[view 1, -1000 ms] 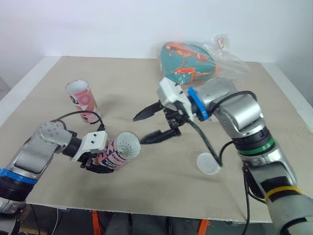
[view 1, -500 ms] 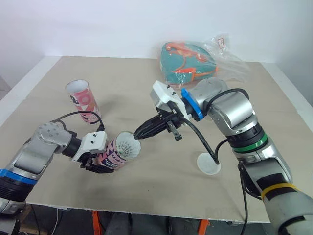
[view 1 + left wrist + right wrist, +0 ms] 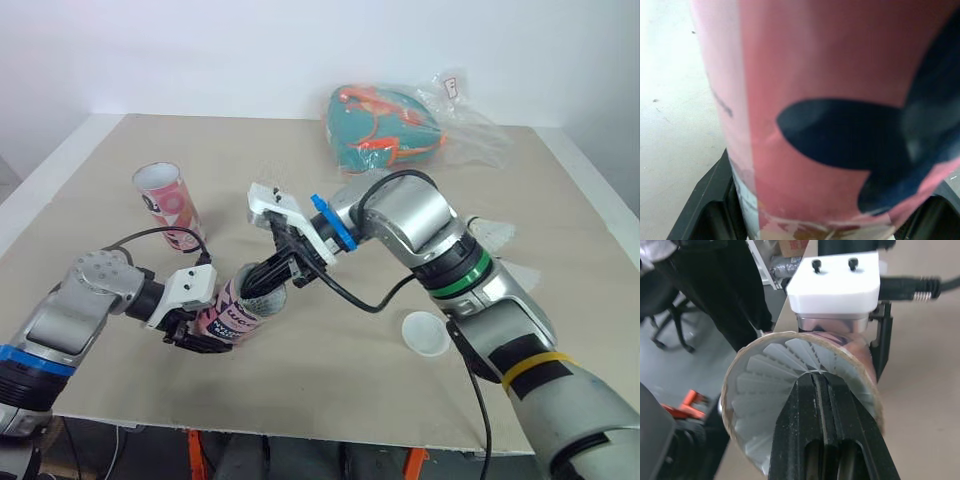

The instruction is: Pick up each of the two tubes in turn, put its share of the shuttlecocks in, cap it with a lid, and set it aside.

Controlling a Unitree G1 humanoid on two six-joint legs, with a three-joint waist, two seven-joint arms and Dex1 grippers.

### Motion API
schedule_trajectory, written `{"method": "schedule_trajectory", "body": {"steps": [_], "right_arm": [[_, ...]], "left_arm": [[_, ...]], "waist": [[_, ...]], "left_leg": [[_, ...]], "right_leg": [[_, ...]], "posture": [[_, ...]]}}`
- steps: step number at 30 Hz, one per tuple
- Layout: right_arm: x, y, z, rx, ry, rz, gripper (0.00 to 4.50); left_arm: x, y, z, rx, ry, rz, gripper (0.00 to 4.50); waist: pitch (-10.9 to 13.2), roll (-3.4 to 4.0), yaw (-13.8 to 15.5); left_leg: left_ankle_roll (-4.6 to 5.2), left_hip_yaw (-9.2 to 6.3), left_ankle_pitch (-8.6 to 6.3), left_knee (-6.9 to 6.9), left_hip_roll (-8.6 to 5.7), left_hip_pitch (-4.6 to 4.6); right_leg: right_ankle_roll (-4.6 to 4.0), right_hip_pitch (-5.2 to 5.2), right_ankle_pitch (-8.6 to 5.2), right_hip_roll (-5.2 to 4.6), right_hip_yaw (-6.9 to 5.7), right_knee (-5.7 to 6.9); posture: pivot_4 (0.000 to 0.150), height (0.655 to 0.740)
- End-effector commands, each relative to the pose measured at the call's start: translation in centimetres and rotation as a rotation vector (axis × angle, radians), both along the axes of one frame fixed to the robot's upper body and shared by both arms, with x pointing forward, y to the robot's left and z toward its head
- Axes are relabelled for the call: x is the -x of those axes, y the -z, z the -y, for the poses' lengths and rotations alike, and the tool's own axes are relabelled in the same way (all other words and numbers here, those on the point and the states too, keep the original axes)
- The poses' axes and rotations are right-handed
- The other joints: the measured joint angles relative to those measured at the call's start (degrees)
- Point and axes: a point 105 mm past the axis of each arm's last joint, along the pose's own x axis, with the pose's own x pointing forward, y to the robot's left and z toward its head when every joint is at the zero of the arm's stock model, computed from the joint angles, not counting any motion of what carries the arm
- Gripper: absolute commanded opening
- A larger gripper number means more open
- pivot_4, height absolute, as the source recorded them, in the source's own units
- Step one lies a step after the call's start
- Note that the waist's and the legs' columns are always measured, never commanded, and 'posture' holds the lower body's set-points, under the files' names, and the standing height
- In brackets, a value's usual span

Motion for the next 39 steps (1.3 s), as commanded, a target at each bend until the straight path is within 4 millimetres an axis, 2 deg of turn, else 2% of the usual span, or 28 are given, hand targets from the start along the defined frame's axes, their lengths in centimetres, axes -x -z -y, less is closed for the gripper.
{"method": "schedule_trajectory", "body": {"steps": [1, 8, 13, 15, 17, 20, 22, 24, 31, 35, 38, 39], "right_arm": [[0.4, -0.4, -0.7, 0.016, 0.013, 0.004, 0.04], [0.0, 2.1, -1.8, 0.071, 0.085, 0.002, 0.04], [-0.4, 3.8, -1.7, 0.11, 0.115, 0.021, 0.04], [-0.6, 3.5, -1.5, 0.104, 0.119, 0.026, 0.04], [-1.3, 1.4, -1.2, 0.051, 0.124, 0.015, 0.04], [-1.6, -0.5, -0.8, 0.003, 0.116, -0.004, 0.04], [-1.5, -3.1, 1.0, -0.062, 0.08, -0.03, 0.04], [-1.1, -4.2, 2.8, -0.085, 0.046, -0.029, 0.04], [0.3, -4.1, 8.7, -0.078, -0.015, 0.057, 0.04], [-0.9, -3.9, 11.0, -0.114, 0.065, 0.219, 0.04], [-2.0, -3.8, 13.5, -0.144, 0.17, 0.287, 0.04], [-1.7, -3.3, 15.1, -0.141, 0.178, 0.281, 0.33]], "left_arm": [[-0.2, 0.9, -0.6, -0.025, -0.053, -0.014, 2.97], [-0.2, 0.9, -0.8, -0.02, -0.064, -0.012, 2.97], [-0.3, 0.9, -0.9, -0.019, -0.066, -0.009, 2.97], [-0.3, 0.9, -0.9, -0.019, -0.066, -0.007, 2.97], [-0.4, 0.9, -0.9, -0.019, -0.065, -0.005, 2.97], [-0.4, 0.9, -0.9, -0.019, -0.063, -0.005, 2.97], [-0.5, 1.0, -0.8, -0.015, -0.06, -0.003, 2.97], [-0.4, 1.0, -0.7, -0.013, -0.057, -0.001, 2.97], [-0.4, 0.8, -0.6, 0.002, -0.049, 0.024, 2.97], [-0.6, -0.3, 0.5, 0.075, -0.032, 0.078, 2.97], [-0.5, -1.9, 1.9, 0.167, -0.003, 0.119, 2.97], [-0.3, -2.7, 2.5, 0.206, 0.011, 0.134, 2.97]], "waist": [[0.0, 0.0, 0.0], [-0.01, -0.02, -0.15], [-0.09, -0.01, -0.33], [-0.13, 0.04, -0.47], [-0.14, 0.06, -0.61], [-0.13, 0.06, -0.62], [-0.09, 0.04, -0.47], [-0.03, -0.08, -0.07], [-0.03, -0.09, 0.06], [-0.01, -0.07, 0.06], [0.17, -0.4, -0.04], [0.28, -0.6, 0.04]], "left_leg": [[0.0, 0.0, 0.0, 0.0, 0.0, 0.0], [-0.01, -0.05, 0.01, -0.01, 0.06, 0.01], [-0.01, -0.07, 0.01, -0.01, 0.21, 0.11], [-0.01, -0.1, 0.01, -0.03, 0.24, 0.18], [-0.01, -0.14, 0.01, -0.03, 0.24, 0.2], [-0.02, -0.16, 0.02, -0.03, 0.24, 0.18], [-0.06, -0.17, 0.05, -0.02, 0.24, 0.14], [-0.13, -0.17, 0.12, 0.0, 0.23, 0.0], [-0.19, -0.02, 0.07, -0.14, 0.1, -0.05], [-0.2, 0.0, 0.07, -0.13, 0.04, -0.07], [-0.19, 0.0, 0.07, -0.09, 0.04, -0.09], [-0.19, 0.01, 0.08, -0.09, 0.08, -0.2]], "right_leg": [[-0.02, -0.05, -0.02, 0.01, 0.0, 0.07], [0.02, -0.09, -0.09, 0.12, -0.02, 0.14], [0.05, -0.08, -0.11, 0.29, -0.02, 0.16], [0.05, -0.07, -0.1, 0.34, 0.0, 0.17], [0.03, -0.07, -0.08, 0.36, 0.0, 0.19], [0.02, -0.09, -0.04, 0.36, -0.01, 0.2], [0.02, -0.1, -0.04, 0.35, -0.01, 0.2], [0.04, -0.14, -0.06, 0.27, -0.11, 0.19], [-0.08, -0.22, -0.15, 0.08, -0.04, 0.12], [0.16, -0.22, -0.32, 0.03, -0.02, 0.12], [0.26, -0.22, -0.32, 0.01, -0.01, 0.11], [0.27, -0.17, -0.27, 0.04, -0.01, 0.08]], "posture": [[0.15, 0.74], [0.15, 0.74], [0.15, 0.74], [0.15, 0.74], [0.15, 0.74], [0.15, 0.74], [0.15, 0.74], [0.15, 0.74], [0.15, 0.74], [0.15, 0.74], [0.15, 0.74], [0.15, 0.74]]}}
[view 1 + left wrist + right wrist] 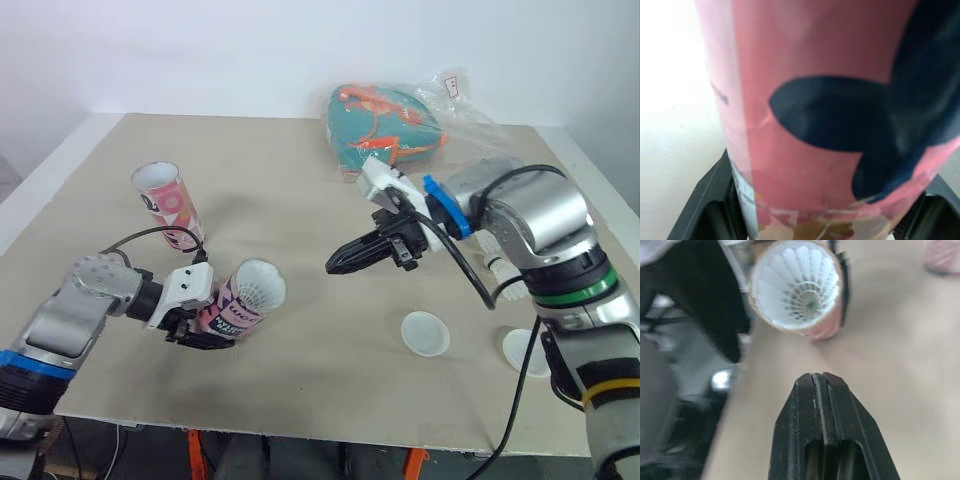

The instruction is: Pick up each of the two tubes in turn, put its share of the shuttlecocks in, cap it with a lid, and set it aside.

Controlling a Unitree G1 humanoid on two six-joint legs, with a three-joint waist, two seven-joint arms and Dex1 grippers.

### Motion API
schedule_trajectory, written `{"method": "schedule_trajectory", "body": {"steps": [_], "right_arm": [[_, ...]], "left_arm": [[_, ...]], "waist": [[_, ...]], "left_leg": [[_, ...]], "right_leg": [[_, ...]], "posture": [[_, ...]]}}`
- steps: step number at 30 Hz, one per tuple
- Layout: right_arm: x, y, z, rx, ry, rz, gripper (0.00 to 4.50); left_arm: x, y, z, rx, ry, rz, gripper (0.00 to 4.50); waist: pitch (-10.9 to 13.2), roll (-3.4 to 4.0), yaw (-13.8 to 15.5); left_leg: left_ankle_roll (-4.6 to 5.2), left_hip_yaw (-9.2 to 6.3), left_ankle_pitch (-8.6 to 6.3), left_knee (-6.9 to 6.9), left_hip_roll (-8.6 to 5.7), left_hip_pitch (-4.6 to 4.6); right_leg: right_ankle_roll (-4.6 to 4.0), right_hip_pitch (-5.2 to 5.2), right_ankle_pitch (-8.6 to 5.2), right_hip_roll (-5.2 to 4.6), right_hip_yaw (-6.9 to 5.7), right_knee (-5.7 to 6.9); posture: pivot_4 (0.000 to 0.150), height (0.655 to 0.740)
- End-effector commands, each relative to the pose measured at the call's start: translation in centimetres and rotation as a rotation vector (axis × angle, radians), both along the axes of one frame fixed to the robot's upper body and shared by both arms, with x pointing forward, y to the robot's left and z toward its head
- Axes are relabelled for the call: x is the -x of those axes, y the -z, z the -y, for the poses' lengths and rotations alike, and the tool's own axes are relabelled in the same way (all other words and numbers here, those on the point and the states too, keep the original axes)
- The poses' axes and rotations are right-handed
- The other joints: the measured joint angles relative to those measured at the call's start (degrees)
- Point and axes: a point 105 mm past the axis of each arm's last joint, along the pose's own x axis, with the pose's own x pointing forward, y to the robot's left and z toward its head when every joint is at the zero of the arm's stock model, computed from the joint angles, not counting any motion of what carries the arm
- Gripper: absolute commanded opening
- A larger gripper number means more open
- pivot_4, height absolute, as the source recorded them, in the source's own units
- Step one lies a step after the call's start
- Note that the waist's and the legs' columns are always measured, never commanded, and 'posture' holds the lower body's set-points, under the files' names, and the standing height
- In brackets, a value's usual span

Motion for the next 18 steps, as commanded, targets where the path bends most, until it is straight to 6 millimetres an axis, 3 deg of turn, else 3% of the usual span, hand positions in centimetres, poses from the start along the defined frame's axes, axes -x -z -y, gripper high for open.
{"method": "schedule_trajectory", "body": {"steps": [1, 3, 7, 12, 18], "right_arm": [[0.4, -0.2, 4.1, 0.004, 0.046, 0.094, 0.66], [0.6, 1.8, 6.6, 0.114, 0.08, 0.143, 1.32], [0.6, 3.6, 9.8, 0.218, 0.148, 0.146, 3.26], [0.3, 5.1, 11.6, 0.296, 0.18, 0.152, 3.26], [1.1, 6.5, 12.1, 0.356, 0.152, 0.118, 3.26]], "left_arm": [[0.4, -2.9, 1.6, 0.115, 0.042, 0.079, 2.97], [0.8, -4.1, 2.2, 0.157, 0.067, 0.099, 2.97], [1.0, -5.9, 3.1, 0.206, 0.111, 0.139, 2.97], [1.1, -6.9, 5.0, 0.323, 0.169, 0.158, 2.97], [0.6, -4.9, 7.3, 0.443, 0.156, 0.1, 2.97]], "waist": [[0.19, -0.31, 0.08], [0.21, -0.37, 0.21], [0.29, -0.25, -0.59], [0.31, -0.22, -0.95], [0.31, -0.21, -0.88]], "left_leg": [[0.0, -0.04, 0.0, 0.04, -0.01, -0.18], [-0.03, -0.15, -0.01, 0.13, -0.05, -0.73], [-0.13, -0.19, -0.1, 0.14, -0.09, -1.14], [-0.12, -0.29, -0.1, 0.11, 0.02, -1.11], [-0.18, -0.34, -0.06, 0.27, -0.01, -1.11]], "right_leg": [[0.06, 0.0, 0.06, 0.0, -0.04, 0.0], [0.07, -0.32, 0.27, 0.0, -0.08, -0.04], [0.07, -0.84, 0.28, 0.1, 0.0, 0.08], [-0.01, -0.8, 0.26, 0.31, 0.0, 0.08], [0.12, -0.67, 0.31, 0.3, 0.03, 0.08]], "posture": [[0.15, 0.74], [0.15, 0.74], [0.15, 0.74], [0.15, 0.74], [0.15, 0.74]]}}
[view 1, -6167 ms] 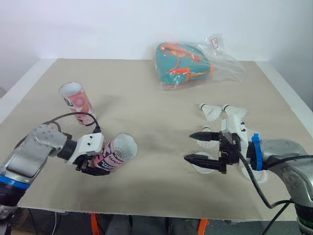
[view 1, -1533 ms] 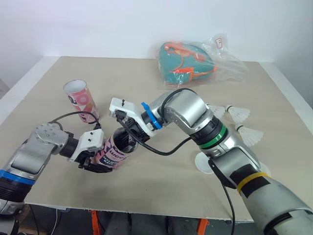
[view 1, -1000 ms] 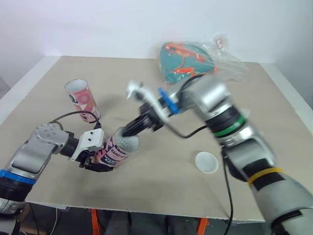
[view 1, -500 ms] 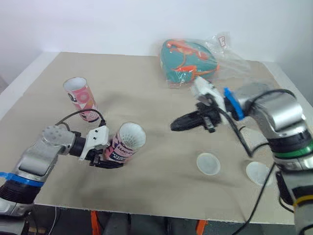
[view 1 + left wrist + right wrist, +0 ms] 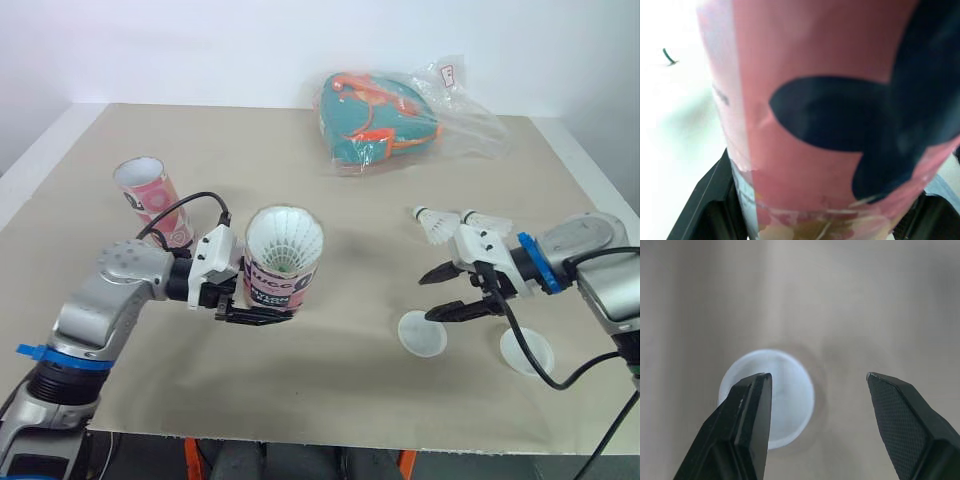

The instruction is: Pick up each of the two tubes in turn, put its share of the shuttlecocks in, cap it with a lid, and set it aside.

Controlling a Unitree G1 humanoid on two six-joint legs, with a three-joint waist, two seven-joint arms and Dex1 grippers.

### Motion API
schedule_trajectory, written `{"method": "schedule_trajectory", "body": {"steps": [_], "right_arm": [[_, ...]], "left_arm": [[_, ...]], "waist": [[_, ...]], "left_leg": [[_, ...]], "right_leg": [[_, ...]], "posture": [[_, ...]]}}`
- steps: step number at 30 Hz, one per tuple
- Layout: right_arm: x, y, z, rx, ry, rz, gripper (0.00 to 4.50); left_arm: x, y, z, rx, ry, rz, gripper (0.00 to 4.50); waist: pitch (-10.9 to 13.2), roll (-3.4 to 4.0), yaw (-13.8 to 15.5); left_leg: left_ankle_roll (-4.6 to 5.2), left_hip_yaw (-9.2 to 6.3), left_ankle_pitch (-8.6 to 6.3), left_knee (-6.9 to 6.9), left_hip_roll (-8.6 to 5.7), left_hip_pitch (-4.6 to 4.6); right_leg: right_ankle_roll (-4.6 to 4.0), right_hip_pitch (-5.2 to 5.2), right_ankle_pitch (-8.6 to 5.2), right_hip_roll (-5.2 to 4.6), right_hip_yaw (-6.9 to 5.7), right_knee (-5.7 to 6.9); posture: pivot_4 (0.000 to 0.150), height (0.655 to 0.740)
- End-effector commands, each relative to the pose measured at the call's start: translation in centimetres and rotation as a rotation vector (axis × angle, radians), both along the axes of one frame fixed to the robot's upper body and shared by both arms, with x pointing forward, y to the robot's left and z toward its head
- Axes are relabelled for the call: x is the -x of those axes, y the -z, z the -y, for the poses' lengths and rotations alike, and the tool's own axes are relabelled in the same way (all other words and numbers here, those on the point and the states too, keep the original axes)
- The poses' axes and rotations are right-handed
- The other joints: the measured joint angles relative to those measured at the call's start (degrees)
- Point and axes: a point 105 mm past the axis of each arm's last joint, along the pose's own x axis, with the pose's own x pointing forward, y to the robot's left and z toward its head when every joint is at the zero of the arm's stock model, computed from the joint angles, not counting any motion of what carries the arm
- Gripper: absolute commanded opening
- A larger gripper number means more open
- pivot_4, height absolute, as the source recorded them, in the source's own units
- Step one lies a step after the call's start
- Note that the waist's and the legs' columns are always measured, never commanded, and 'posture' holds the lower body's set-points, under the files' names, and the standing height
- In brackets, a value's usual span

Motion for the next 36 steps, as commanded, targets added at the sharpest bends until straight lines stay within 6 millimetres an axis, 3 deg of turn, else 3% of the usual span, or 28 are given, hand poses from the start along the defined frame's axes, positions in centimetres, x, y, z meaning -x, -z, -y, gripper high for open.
{"method": "schedule_trajectory", "body": {"steps": [1, 13, 22, 25, 27, 28, 30, 33, 36], "right_arm": [[0.6, -0.3, 0.3, 0.042, -0.016, 0.0, 3.26], [0.2, 2.1, 0.6, 0.102, -0.007, -0.015, 3.26], [-0.6, 3.1, 1.0, 0.168, -0.001, 0.006, 3.26], [-0.7, 3.4, 1.1, 0.194, -0.019, 0.009, 2.42], [-0.6, 3.4, 1.2, 0.212, -0.037, 0.013, 1.7], [-0.6, 3.5, 1.3, 0.226, -0.043, 0.019, 1.03], [-0.6, 3.7, 1.6, 0.267, -0.072, 0.042, 0.42], [-1.1, 3.0, 1.0, 0.26, -0.088, 0.086, 0.15], [-1.5, -0.6, -1.4, 0.11, -0.113, 0.135, 0.15]], "left_arm": [[-0.3, 1.0, 1.2, 0.072, -0.004, -0.01, 2.97], [-1.5, 6.5, 3.8, 0.119, -0.058, -0.077, 2.97], [-1.6, 8.3, 4.9, 0.1, -0.046, -0.079, 2.97], [-1.6, 8.8, 5.4, 0.101, -0.042, -0.102, 2.97], [-1.5, 9.0, 5.5, 0.102, -0.041, -0.111, 2.97], [-1.5, 9.2, 5.6, 0.1, -0.042, -0.118, 2.97], [-1.4, 9.7, 5.5, 0.086, -0.046, -0.159, 2.97], [-1.2, 10.5, 5.2, 0.055, -0.047, -0.227, 2.97], [-0.6, 11.4, 4.7, -0.016, -0.02, -0.277, 2.97]], "waist": [[-0.01, 0.02, 0.07], [-0.02, 0.03, 0.17], [-0.04, 0.06, 0.27], [-0.07, 0.11, 0.29], [-0.07, 0.12, 0.34], [-0.07, 0.12, 0.39], [-0.07, 0.12, 0.49], [-0.08, 0.12, 0.51], [-0.13, 0.2, 0.22]], "left_leg": [[-0.01, 0.0, 0.01, 0.02, -0.02, 0.02], [-0.13, -0.06, 0.09, 0.13, -0.05, 0.12], [-0.19, -0.09, 0.13, 0.13, -0.07, 0.14], [-0.21, -0.1, 0.14, 0.14, -0.07, 0.22], [-0.23, -0.1, 0.15, 0.15, -0.09, 0.27], [-0.23, -0.13, 0.15, 0.17, -0.1, 0.33], [-0.23, -0.16, 0.15, 0.2, -0.11, 0.36], [-0.23, -0.17, 0.15, 0.2, -0.12, 0.56], [-0.25, -0.17, 0.16, 0.2, -0.1, 0.7]], "right_leg": [[0.01, 0.04, 0.0, -0.02, 0.0, 0.01], [0.07, 0.19, 0.11, 0.0, 0.0, 0.03], [0.09, 0.22, 0.13, 0.0, 0.0, 0.04], [0.1, 0.33, 0.14, -0.01, -0.01, 0.04], [0.12, 0.42, 0.14, -0.01, -0.01, 0.04], [0.14, 0.54, 0.14, -0.02, -0.02, 0.03], [0.15, 0.59, 0.14, -0.02, -0.05, 0.03], [0.15, 0.79, 0.14, -0.03, -0.05, 0.02], [0.14, 0.9, 0.14, 0.0, -0.05, 0.03]], "posture": [[0.15, 0.74], [0.15, 0.74], [0.15, 0.74], [0.15, 0.74], [0.15, 0.74], [0.15, 0.74], [0.15, 0.74], [0.15, 0.74], [0.15, 0.74]]}}
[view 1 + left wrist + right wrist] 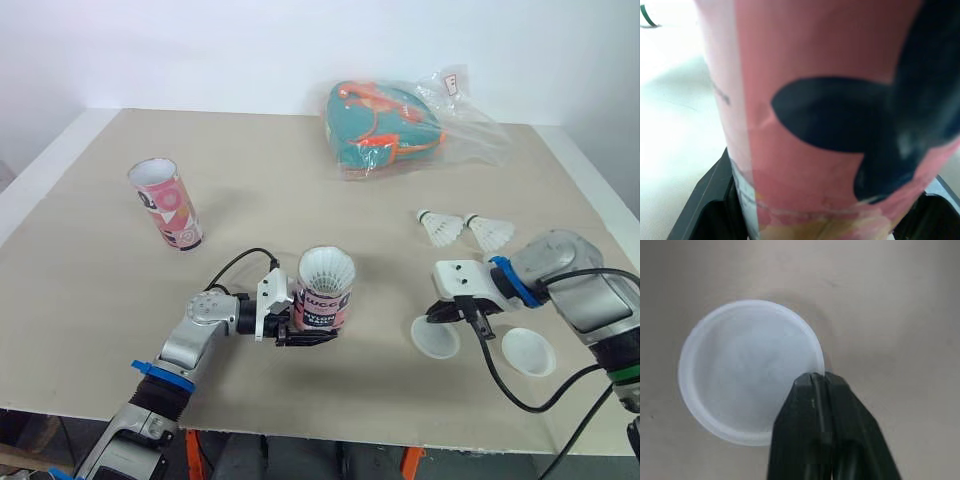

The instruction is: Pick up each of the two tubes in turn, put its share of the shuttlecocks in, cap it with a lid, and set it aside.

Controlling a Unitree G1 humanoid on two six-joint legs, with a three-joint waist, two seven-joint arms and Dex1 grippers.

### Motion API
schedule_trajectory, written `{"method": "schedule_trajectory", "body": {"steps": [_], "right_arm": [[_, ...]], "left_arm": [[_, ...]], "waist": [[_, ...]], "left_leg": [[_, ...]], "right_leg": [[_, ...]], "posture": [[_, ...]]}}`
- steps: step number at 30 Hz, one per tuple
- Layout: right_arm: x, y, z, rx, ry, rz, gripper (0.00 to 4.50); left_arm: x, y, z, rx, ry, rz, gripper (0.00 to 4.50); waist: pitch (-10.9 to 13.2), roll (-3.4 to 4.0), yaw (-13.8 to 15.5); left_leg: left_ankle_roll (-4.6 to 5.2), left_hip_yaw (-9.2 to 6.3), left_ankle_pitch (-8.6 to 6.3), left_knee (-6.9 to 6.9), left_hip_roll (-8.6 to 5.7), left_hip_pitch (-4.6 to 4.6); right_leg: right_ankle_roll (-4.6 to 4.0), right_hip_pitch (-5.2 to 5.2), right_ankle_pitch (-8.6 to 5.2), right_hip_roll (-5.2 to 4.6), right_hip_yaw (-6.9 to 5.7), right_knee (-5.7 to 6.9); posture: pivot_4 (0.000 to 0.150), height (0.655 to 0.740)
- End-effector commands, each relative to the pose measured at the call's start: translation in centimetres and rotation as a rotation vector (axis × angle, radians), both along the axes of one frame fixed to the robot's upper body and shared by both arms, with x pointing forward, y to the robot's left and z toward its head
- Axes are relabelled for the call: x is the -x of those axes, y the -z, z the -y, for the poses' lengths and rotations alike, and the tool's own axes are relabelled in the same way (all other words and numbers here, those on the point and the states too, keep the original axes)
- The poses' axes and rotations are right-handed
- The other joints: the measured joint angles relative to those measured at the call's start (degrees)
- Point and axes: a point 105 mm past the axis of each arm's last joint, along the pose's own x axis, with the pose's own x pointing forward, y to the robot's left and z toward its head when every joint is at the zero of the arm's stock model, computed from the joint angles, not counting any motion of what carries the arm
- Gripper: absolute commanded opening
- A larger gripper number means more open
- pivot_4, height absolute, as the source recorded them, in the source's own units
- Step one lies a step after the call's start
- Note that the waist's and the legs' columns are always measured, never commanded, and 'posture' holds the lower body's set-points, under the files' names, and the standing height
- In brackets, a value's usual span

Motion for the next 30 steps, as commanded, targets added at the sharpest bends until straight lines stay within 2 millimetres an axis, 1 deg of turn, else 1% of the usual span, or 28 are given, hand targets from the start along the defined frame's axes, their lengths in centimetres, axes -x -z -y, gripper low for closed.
{"method": "schedule_trajectory", "body": {"steps": [1, 4, 5, 7, 9, 12, 14, 16, 18, 19, 23, 30], "right_arm": [[-0.4, -5.1, -2.6, -0.162, -0.057, 0.077, 0.15], [-0.1, -8.7, -4.2, -0.254, -0.115, 0.125, 0.15], [0.1, -10.5, -5.0, -0.285, -0.154, 0.165, 0.15], [0.6, -13.2, -6.3, -0.328, -0.22, 0.228, 0.15], [1.0, -14.6, -7.0, -0.336, -0.262, 0.263, 0.15], [1.2, -16.1, -8.2, -0.338, -0.322, 0.306, 0.15], [1.4, -16.6, -9.3, -0.351, -0.361, 0.304, 0.15], [2.1, -16.3, -10.7, -0.345, -0.428, 0.276, 0.15], [2.6, -15.9, -11.4, -0.331, -0.48, 0.253, 0.15], [2.6, -15.8, -11.6, -0.329, -0.486, 0.25, 0.15], [2.2, -15.5, -13.6, -0.32, -0.542, 0.251, 0.15], [1.7, -15.4, -15.4, -0.28, -0.628, 0.271, 0.15]], "left_arm": [[1.3, 2.4, -0.5, -0.112, 0.062, -0.105, 2.97], [0.9, 2.2, -0.6, -0.115, 0.05, -0.093, 2.97], [0.7, 2.2, -0.6, -0.116, 0.048, -0.08, 2.97], [0.5, 2.1, -0.6, -0.119, 0.049, -0.066, 2.97], [0.3, 2.0, -0.5, -0.116, 0.051, -0.055, 2.97], [0.0, 2.0, -0.5, -0.117, 0.052, -0.037, 2.97], [-0.2, 2.1, -0.4, -0.124, 0.055, -0.019, 2.97], [-0.3, 2.2, -0.4, -0.132, 0.059, -0.013, 2.97], [-0.4, 2.3, -0.3, -0.136, 0.061, -0.007, 2.97], [-0.5, 2.3, -0.4, -0.136, 0.061, -0.004, 2.97], [-0.6, 2.2, -0.4, -0.129, 0.059, -0.001, 2.97], [-0.8, 2.1, -0.5, -0.127, 0.049, 0.001, 2.97]], "waist": [[-0.05, 0.09, -0.31], [-0.1, 0.18, -0.52], [-0.1, 0.18, -0.51], [-0.11, 0.19, -0.51], [-0.11, 0.18, -0.51], [-0.11, 0.18, -0.5], [-0.12, 0.21, -0.52], [-0.13, 0.22, -0.53], [-0.14, 0.22, -0.35], [-0.14, 0.22, -0.24], [-0.15, 0.25, -0.19], [-0.15, 0.25, -0.06]], "left_leg": [[-0.02, 0.0, 0.01, -0.01, 0.0, 0.02], [-0.02, 0.01, 0.01, -0.08, 0.0, 0.06], [-0.02, -0.02, 0.01, -0.11, 0.0, 0.07], [-0.02, -0.05, 0.01, -0.15, 0.0, 0.07], [-0.02, -0.05, 0.01, -0.16, 0.0, 0.08], [-0.02, -0.05, 0.01, -0.13, 0.01, 0.09], [-0.02, -0.03, 0.01, -0.12, 0.01, 0.1], [0.0, -0.04, 0.03, -0.12, 0.01, 0.14], [0.01, -0.04, 0.03, -0.12, 0.02, 0.2], [0.01, -0.05, 0.04, -0.1, 0.02, 0.2], [0.01, -0.01, 0.04, -0.03, 0.0, 0.21], [0.07, -0.04, 0.13, -0.03, 0.02, 0.23]], "right_leg": [[-0.01, 0.0, 0.01, 0.01, 0.02, 0.0], [-0.01, 0.02, -0.01, 0.01, 0.03, 0.01], [-0.02, 0.04, -0.02, 0.01, 0.01, 0.01], [-0.03, 0.05, -0.03, 0.01, -0.03, 0.0], [-0.04, 0.04, -0.04, 0.0, -0.03, 0.0], [-0.05, 0.06, -0.04, 0.0, -0.05, 0.0], [-0.06, 0.05, -0.03, -0.01, -0.03, 0.0], [-0.07, 0.07, -0.01, 0.0, -0.04, 0.01], [-0.07, 0.13, 0.0, 0.01, -0.05, 0.02], [-0.07, 0.16, 0.0, 0.0, -0.07, 0.02], [-0.01, 0.19, 0.03, -0.03, -0.03, 0.01], [-0.03, 0.2, 0.09, -0.01, -0.08, 0.02]], "posture": [[0.15, 0.74], [0.15, 0.74], [0.15, 0.74], [0.15, 0.74], [0.15, 0.74], [0.15, 0.74], [0.15, 0.74], [0.15, 0.74], [0.15, 0.74], [0.15, 0.74], [0.15, 0.74], [0.15, 0.74]]}}
